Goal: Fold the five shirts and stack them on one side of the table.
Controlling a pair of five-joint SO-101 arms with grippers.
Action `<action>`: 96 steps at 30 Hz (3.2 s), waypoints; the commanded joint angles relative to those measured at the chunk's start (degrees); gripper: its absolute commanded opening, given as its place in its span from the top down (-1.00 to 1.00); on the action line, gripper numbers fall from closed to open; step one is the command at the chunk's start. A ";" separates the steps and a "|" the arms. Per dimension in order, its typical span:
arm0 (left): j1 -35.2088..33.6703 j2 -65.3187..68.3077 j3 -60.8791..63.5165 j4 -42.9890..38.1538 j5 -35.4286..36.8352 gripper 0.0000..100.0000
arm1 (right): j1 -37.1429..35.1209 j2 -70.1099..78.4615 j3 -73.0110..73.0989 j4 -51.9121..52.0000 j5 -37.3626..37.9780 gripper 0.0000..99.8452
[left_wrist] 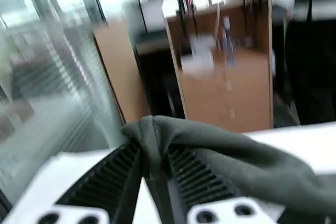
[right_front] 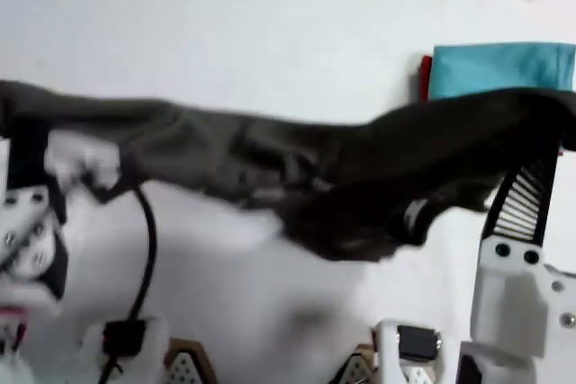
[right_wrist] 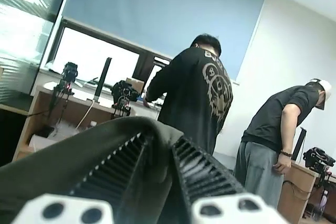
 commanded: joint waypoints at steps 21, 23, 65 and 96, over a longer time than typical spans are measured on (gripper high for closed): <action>-10.20 -2.55 0.75 0.44 3.43 0.95 | 8.31 -8.92 6.33 0.75 0.09 0.96; -10.20 -2.55 0.75 0.44 3.43 0.95 | 8.31 -8.92 6.51 0.75 0.09 0.96; -3.96 63.65 4.26 -18.73 2.73 0.95 | -4.26 58.95 20.04 -31.69 -0.35 0.96; -8.00 68.04 12.53 8.26 -8.35 0.95 | -7.25 50.51 21.19 14.29 0.09 0.96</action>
